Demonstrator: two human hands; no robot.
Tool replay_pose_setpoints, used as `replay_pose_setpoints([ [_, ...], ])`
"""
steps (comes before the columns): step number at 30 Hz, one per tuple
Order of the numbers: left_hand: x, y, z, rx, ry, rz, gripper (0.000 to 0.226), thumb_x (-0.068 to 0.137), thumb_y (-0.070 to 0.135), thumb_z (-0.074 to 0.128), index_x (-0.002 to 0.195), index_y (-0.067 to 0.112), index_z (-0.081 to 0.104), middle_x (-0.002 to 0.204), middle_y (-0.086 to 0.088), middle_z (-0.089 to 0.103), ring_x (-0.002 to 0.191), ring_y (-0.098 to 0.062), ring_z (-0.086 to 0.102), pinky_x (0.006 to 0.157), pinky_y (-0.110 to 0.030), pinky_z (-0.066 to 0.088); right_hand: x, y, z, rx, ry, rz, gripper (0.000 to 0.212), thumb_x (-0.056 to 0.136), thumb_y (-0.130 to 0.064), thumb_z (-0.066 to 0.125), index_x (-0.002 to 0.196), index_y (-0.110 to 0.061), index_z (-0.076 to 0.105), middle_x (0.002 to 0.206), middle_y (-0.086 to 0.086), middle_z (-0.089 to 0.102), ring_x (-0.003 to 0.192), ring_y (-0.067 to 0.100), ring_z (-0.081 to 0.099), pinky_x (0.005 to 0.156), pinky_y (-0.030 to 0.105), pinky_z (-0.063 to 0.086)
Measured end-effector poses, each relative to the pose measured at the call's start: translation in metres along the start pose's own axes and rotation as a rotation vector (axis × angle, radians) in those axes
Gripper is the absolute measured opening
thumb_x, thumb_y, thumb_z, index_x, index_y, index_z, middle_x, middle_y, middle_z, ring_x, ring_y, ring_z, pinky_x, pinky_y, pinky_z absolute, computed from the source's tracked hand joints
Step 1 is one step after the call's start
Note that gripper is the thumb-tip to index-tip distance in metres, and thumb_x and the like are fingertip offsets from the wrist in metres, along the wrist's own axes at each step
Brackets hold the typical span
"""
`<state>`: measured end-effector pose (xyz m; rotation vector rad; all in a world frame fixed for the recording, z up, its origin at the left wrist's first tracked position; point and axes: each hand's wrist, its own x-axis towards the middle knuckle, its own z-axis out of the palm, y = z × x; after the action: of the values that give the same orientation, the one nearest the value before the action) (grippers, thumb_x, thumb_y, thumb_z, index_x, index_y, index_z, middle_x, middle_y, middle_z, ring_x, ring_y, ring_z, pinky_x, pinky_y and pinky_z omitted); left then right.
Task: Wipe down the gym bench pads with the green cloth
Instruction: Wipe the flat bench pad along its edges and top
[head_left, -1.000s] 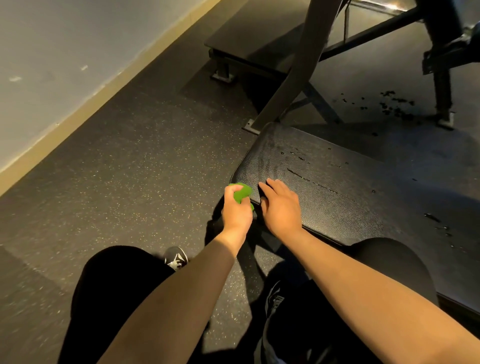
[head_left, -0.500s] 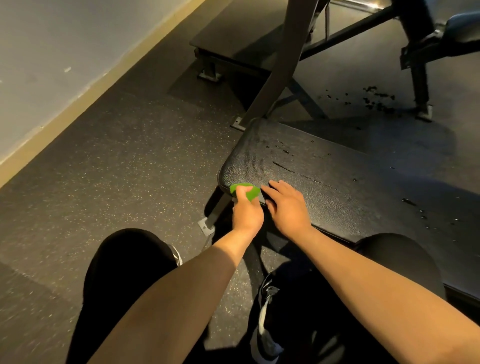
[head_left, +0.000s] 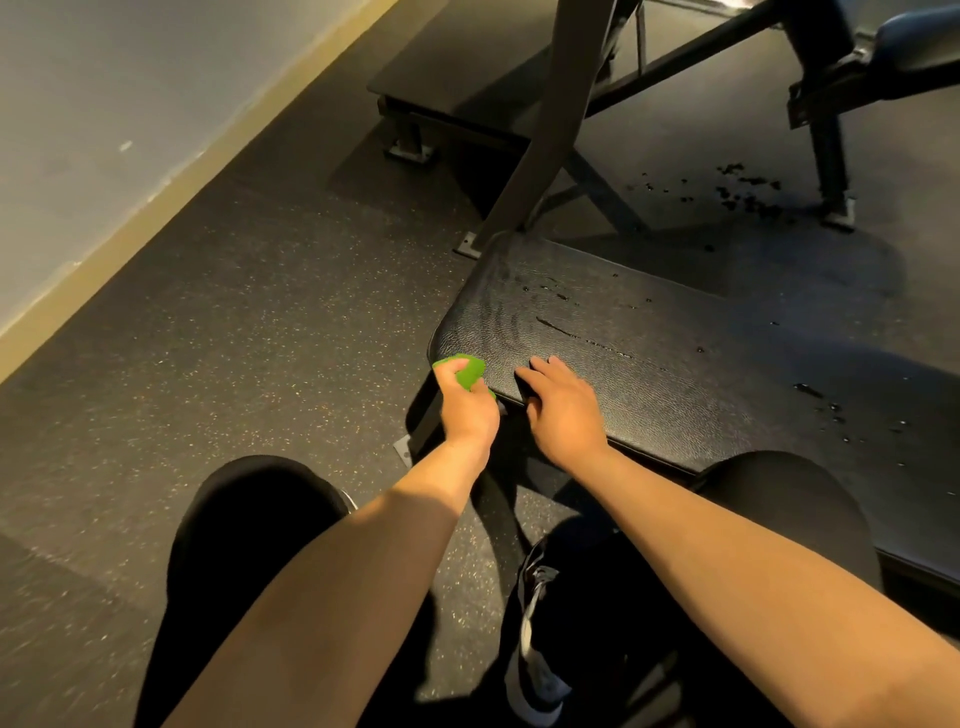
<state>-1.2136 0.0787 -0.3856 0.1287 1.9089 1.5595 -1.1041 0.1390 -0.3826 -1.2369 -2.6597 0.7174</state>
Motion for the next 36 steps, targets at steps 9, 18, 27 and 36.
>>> replay_pose_setpoints([
  [9,-0.026,-0.019,0.001,0.29,-0.331,0.051,0.023,0.098,0.006,0.053,0.111,0.023,0.05,0.103,0.002,0.062,0.094,-0.016,0.06,0.089,-0.03,0.052,-0.009,0.009,0.002,0.127,-0.037,-0.001,0.052,0.095,-0.005,0.054,0.144,-0.021,0.051,0.155,0.002,0.04,0.149,0.022,0.024,0.122,0.045,0.021],
  [18,-0.055,-0.015,-0.031,0.33,-0.426,0.112,0.041,0.098,0.015,0.058,0.129,0.034,0.038,0.116,0.006,0.06,0.101,-0.005,0.062,0.087,-0.019,0.051,-0.04,-0.004,-0.016,0.446,0.021,0.063,0.033,0.1,-0.021,0.054,0.132,-0.021,0.06,0.122,-0.002,0.062,0.114,0.01,0.051,0.098,0.025,0.038],
  [27,-0.056,0.026,-0.046,0.479,-0.367,0.178,0.045,0.097,0.01,0.051,0.137,0.024,0.035,0.122,0.005,0.058,0.11,-0.011,0.059,0.088,-0.022,0.044,-0.031,-0.064,-0.026,1.015,-0.068,0.168,0.033,0.097,-0.014,0.058,0.122,-0.024,0.039,0.092,0.002,0.061,0.08,0.009,0.06,0.076,0.026,0.049],
  [36,-0.016,0.026,-0.031,0.424,-0.361,0.195,0.052,0.094,0.013,0.062,0.141,0.031,0.048,0.129,0.011,0.061,0.118,-0.004,0.059,0.095,-0.018,0.044,0.023,-0.026,-0.008,0.453,0.288,0.168,0.023,0.095,-0.011,0.051,0.11,-0.025,0.061,0.112,0.005,0.057,0.105,0.02,0.047,0.084,0.029,0.037],
])
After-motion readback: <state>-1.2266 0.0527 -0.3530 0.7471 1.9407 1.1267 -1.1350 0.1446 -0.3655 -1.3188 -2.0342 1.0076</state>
